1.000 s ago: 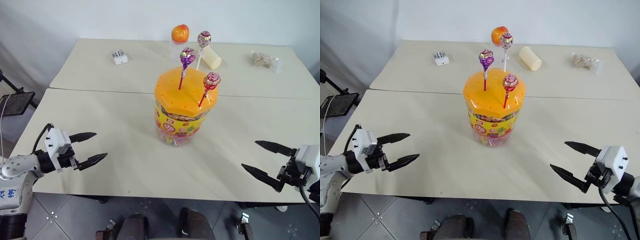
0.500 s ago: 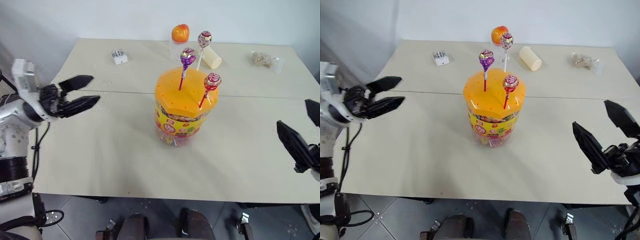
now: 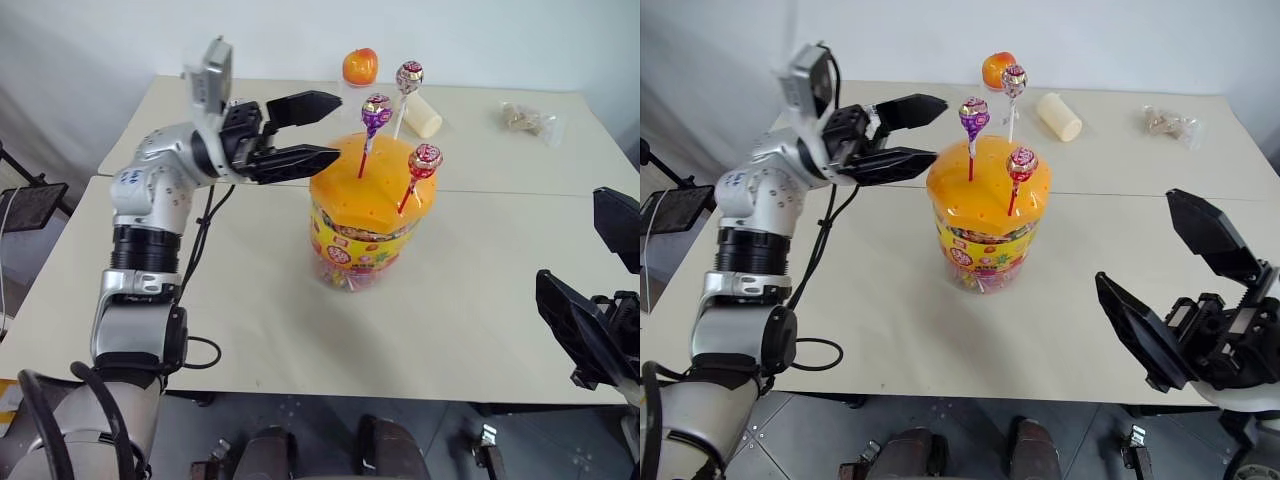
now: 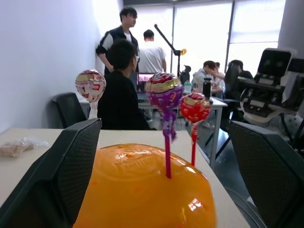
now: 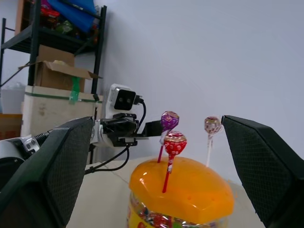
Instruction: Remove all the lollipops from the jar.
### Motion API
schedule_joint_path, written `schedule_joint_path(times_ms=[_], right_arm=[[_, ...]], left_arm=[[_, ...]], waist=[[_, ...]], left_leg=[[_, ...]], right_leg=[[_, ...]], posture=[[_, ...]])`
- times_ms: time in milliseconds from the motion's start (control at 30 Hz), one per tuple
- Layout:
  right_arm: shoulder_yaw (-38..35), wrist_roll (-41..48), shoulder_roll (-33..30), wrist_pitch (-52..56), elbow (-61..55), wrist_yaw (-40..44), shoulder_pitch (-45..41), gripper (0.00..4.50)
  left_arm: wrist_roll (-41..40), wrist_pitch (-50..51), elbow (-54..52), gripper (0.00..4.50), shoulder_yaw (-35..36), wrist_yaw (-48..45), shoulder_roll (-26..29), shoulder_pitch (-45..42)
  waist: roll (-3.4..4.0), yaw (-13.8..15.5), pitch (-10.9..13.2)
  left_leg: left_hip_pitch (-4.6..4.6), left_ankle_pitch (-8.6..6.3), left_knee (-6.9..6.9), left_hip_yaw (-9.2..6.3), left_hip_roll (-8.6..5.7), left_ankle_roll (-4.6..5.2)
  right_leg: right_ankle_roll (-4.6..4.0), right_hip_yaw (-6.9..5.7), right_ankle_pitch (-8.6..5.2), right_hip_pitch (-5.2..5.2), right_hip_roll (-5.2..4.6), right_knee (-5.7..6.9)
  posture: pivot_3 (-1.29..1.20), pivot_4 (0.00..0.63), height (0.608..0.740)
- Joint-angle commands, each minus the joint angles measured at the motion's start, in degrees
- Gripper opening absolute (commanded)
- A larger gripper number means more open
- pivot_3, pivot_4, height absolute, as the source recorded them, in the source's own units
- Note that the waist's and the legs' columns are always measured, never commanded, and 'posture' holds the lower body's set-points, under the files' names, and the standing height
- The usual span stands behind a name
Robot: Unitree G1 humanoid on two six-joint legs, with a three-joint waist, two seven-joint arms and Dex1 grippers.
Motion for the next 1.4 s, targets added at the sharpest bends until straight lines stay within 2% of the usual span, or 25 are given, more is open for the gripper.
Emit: schedule_joint_path(times_ms=[33,133,400,533,600,733,833,933,1000,1067,1133,1267,1333,1400], right_arm=[[0.9,-2.8,0.9,-2.1,-2.9,-0.8,1.1,4.48],[1.0,-2.4,0.8,-2.4,-3.3,-2.0,1.4,4.50],[0.6,-2.5,-0.4,-2.7,-2.7,-2.8,1.2,4.50],[0.7,-2.3,-0.7,-2.7,-2.6,-3.3,1.1,4.50],[1.2,-2.3,-0.6,-2.7,-2.4,-3.5,0.8,4.50],[3.2,-2.1,-0.3,-2.2,-2.0,-3.7,-0.2,4.50],[4.8,-2.4,-0.8,-2.0,-0.9,-2.8,-1.7,4.50],[5.6,-3.8,-3.0,-1.5,0.4,0.3,-2.7,4.50],[6.2,-4.5,-5.5,-0.5,1.5,3.3,-2.8,4.50],[7.1,-6.3,-8.8,-0.5,2.9,9.5,-2.5,4.50],[9.6,-7.5,-11.1,-0.1,3.7,14.7,-2.3,4.50],[15.8,-9.0,-12.1,0.9,5.1,19.8,-2.8,4.50],[16.6,-9.9,-12.6,1.1,6.9,22.0,-2.8,4.50],[16.7,-10.7,-13.0,1.2,8.7,23.1,-3.5,4.50]], left_arm=[[1.6,0.5,-1.7,4.50,-1.3,0.1,-1.0,-2.0],[1.9,0.9,-2.2,3.99,-1.7,-0.8,-1.3,-2.0],[6.8,0.1,-1.3,1.70,-4.3,1.6,-2.8,-3.9],[5.6,0.6,-2.1,0.50,-3.0,0.9,-3.6,-4.0],[3.5,1.9,-2.4,0.03,-1.2,1.1,-4.1,-4.2],[-3.4,6.6,-0.5,0.03,6.7,5.4,-5.0,-5.6],[-6.4,8.6,2.4,0.03,13.0,10.7,-3.5,-6.1],[-4.2,7.9,2.5,0.03,15.4,16.0,0.1,-4.2],[0.7,4.7,2.7,0.03,14.3,19.3,3.8,-1.8],[8.4,3.8,2.5,0.03,11.6,24.9,10.4,3.2],[13.3,10.3,0.3,0.03,11.3,32.0,17.7,10.2],[13.0,23.4,-11.5,0.03,11.7,30.0,29.6,27.7],[10.7,28.5,-16.0,0.03,13.3,29.4,31.7,32.3],[11.7,30.5,-19.0,0.03,13.1,29.7,33.9,37.6]], waist=[[0.00,0.2,0.0],[-0.01,0.3,0.0],[-0.02,0.4,0.0],[-0.02,0.4,0.0],[-0.02,0.4,0.0],[-0.03,0.3,0.0],[-0.03,0.3,0.0],[-0.03,0.0,0.0],[-0.02,0.1,0.0],[-0.02,0.1,0.0],[-0.02,-0.1,0.0],[-0.12,-1.2,0.1],[-0.33,-0.4,0.1],[-0.46,0.9,0.2]], left_leg=[[-0.01,0.00,0.01,0.00,-0.01,0.00],[-0.09,-0.02,0.11,-0.02,-0.01,0.03],[-0.15,-0.04,0.19,-0.07,-0.02,0.08],[-0.14,-0.04,0.19,-0.07,-0.01,0.08],[-0.14,-0.04,0.19,-0.07,-0.01,0.08],[-0.16,-0.04,0.23,-0.08,0.00,0.08],[-0.15,-0.04,0.23,-0.11,0.01,0.08],[-0.11,-0.04,0.21,-0.09,0.01,0.08],[-0.09,-0.04,0.18,-0.11,0.02,0.07],[-0.07,-0.05,0.18,-0.09,0.01,0.06],[0.00,-0.06,0.15,0.00,0.00,0.06],[0.12,-0.09,-0.13,-0.01,0.12,-0.02],[-0.02,-0.12,-0.05,-0.10,0.13,-0.05],[-0.26,-0.23,0.34,-0.36,0.12,0.01]], right_leg=[[0.00,0.01,0.00,0.00,0.00,-0.01],[0.00,0.02,0.00,0.00,0.00,-0.05],[0.00,0.01,0.00,0.01,-0.01,-0.05],[0.00,0.01,0.00,0.00,-0.01,-0.04],[0.00,0.01,0.00,0.00,-0.01,-0.04],[0.00,0.02,0.00,0.00,-0.01,-0.05],[0.01,0.01,0.00,0.00,-0.01,-0.03],[0.01,0.02,0.00,0.00,-0.01,-0.01],[0.01,0.01,0.00,0.00,-0.01,0.03],[0.01,0.02,0.01,0.00,-0.01,0.04],[0.01,0.08,0.01,0.00,-0.01,0.04],[0.01,0.16,0.00,-0.10,0.09,0.11],[0.01,0.08,0.00,-0.16,0.09,0.15],[0.01,0.11,0.00,-0.13,0.09,0.16]], posture=[[0.00,0.150,0.740],[0.00,0.150,0.740],[0.00,0.150,0.740],[0.00,0.150,0.740],[0.00,0.150,0.740],[0.00,0.150,0.740],[0.00,0.150,0.740],[0.00,0.150,0.740],[0.00,0.150,0.740],[0.00,0.150,0.740],[0.00,0.150,0.740],[0.00,0.150,0.740],[0.00,0.150,0.740],[0.00,0.150,0.740]])
